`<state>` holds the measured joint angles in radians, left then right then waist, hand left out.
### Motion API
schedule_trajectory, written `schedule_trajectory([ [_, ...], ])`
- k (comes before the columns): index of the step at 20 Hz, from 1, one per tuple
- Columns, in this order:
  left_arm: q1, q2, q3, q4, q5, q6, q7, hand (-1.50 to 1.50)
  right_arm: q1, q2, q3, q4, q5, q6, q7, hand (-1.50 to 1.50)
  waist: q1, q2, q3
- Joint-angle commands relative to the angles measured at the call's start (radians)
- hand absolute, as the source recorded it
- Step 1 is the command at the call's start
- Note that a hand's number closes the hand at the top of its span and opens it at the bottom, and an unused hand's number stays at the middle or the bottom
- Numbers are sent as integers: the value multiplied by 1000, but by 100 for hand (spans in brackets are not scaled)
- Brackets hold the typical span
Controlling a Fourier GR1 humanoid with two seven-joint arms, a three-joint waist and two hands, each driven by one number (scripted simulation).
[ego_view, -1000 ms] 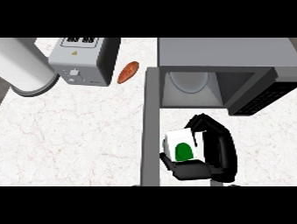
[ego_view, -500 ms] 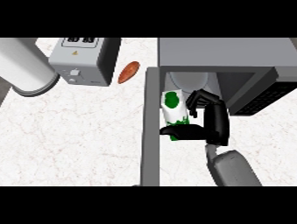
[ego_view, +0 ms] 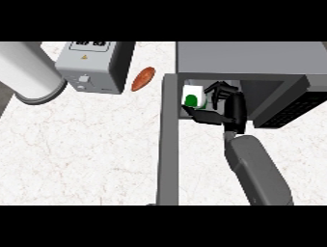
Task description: Pick up the milk, place it into the microwave and close the microwave
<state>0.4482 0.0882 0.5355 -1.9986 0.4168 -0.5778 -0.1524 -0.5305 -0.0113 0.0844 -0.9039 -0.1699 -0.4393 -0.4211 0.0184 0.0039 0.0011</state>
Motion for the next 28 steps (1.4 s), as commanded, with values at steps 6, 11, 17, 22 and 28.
schedule_trajectory([
  [6,-85,55,29,104,19,-18,19,-150,-226,-43,-154,427,8,48,-294,150,19,11,0],
  [11,-93,35,36,125,-21,-32,-27,-150,-339,-68,-196,566,20,32,-358,150,27,13,0],
  [17,-66,17,19,68,4,-31,14,-150,-462,-65,-156,659,113,-172,-339,150,43,15,0],
  [22,-88,21,14,60,0,-24,18,-150,-494,-87,-98,743,207,-320,-340,150,61,24,1],
  [28,-133,47,13,117,-17,-31,14,-150,-549,-82,-113,793,218,-464,-279,150,68,31,1],
])
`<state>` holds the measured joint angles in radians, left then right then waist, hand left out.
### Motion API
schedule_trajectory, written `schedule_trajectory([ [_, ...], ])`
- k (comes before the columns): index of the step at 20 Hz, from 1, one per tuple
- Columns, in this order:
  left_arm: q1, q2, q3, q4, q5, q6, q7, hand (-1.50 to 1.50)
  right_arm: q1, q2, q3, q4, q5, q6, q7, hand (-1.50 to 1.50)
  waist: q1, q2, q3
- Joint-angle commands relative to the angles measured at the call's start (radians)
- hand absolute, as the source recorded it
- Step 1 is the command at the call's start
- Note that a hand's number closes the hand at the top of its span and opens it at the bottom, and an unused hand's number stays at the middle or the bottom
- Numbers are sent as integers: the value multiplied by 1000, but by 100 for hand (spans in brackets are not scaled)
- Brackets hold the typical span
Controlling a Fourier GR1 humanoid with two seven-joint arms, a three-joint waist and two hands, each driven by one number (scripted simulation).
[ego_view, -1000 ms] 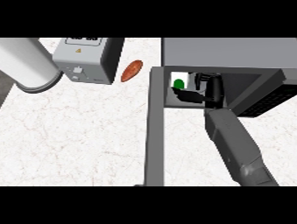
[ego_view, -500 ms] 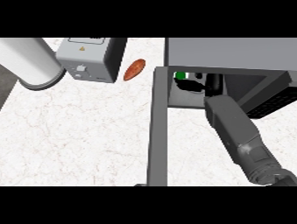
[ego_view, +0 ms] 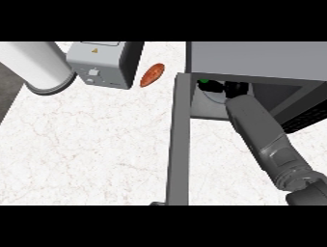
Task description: Pick up the milk, place it into the microwave and close the microwave
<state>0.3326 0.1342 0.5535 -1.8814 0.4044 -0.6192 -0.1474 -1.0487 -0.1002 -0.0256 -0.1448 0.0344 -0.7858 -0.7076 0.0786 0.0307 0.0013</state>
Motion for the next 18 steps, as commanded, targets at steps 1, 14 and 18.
schedule_trajectory([
  [1,-45,16,2,28,-24,17,2,-150,-26,-32,-8,37,10,-68,10,150,-6,2,0],
  [14,-66,1,-27,53,-38,2,-7,-150,44,-136,-65,63,-18,-43,-11,150,25,21,4],
  [18,-76,10,-35,92,-58,-10,-13,-150,48,-146,-78,74,-24,-70,4,150,35,27,3],
])
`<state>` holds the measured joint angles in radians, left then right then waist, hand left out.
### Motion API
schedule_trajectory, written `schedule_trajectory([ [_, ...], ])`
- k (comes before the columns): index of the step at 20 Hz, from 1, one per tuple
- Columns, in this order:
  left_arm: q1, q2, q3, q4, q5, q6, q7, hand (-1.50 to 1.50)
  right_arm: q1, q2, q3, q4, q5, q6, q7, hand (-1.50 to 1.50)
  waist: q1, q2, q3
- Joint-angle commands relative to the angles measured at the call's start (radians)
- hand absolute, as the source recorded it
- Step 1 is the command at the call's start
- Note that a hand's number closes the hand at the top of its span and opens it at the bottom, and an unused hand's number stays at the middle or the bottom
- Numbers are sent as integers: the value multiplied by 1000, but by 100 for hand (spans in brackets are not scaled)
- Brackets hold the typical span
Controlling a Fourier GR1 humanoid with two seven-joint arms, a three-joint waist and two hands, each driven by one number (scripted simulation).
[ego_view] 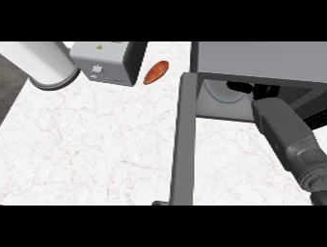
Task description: Pick up the milk, place it into the microwave and close the microwave
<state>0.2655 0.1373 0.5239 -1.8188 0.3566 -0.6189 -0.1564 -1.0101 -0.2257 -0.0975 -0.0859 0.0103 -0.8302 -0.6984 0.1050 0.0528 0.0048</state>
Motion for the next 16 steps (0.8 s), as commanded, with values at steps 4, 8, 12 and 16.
schedule_trajectory([
  [4,-32,6,-8,33,-13,1,-5,-150,15,-29,17,31,27,-34,-2,150,20,8,1],
  [8,-51,19,-12,66,-25,-6,-8,-150,9,-13,57,62,68,-12,20,-150,22,7,0],
  [12,-79,11,-18,63,-30,20,2,-150,11,8,49,37,63,-88,9,-150,29,14,2],
  [16,-75,26,-10,60,-50,13,-13,-150,-3,42,57,32,73,-121,22,-150,32,5,1],
])
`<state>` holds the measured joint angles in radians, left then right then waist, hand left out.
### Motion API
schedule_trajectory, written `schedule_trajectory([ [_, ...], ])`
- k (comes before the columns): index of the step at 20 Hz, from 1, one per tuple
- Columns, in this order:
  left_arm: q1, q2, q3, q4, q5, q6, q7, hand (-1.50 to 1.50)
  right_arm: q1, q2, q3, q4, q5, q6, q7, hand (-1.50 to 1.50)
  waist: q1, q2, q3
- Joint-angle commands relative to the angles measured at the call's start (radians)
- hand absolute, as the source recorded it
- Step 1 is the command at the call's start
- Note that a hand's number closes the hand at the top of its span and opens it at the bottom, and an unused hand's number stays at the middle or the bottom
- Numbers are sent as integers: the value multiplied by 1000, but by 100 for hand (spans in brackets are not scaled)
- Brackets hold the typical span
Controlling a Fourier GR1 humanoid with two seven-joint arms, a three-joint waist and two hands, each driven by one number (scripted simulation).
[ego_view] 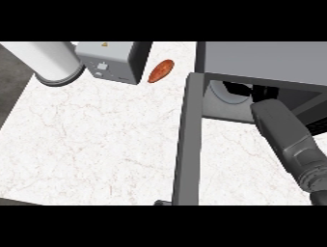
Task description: Pick up the milk, place it into the microwave and close the microwave
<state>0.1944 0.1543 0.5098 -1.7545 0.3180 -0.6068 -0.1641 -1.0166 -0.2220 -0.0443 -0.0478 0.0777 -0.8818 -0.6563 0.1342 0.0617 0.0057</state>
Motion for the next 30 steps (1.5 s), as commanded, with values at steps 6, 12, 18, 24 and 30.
schedule_trajectory([
  [6,-21,-6,-16,42,-35,0,-23,-150,-31,16,19,0,26,-18,9,-150,0,-1,-1],
  [12,-26,-15,-29,30,-39,2,-21,-150,-47,43,29,8,39,-16,30,-150,-9,-10,-2],
  [18,-26,8,7,76,-22,-18,-61,-150,-30,64,18,-11,33,-19,11,-150,-18,-13,-2],
  [24,37,-12,-5,19,-45,-33,-72,-150,14,46,-11,-36,9,31,-27,-150,-31,-23,-1],
  [30,68,-50,-11,10,-72,-16,-98,-150,56,56,-32,-58,-6,108,-81,-150,-52,-31,-2],
])
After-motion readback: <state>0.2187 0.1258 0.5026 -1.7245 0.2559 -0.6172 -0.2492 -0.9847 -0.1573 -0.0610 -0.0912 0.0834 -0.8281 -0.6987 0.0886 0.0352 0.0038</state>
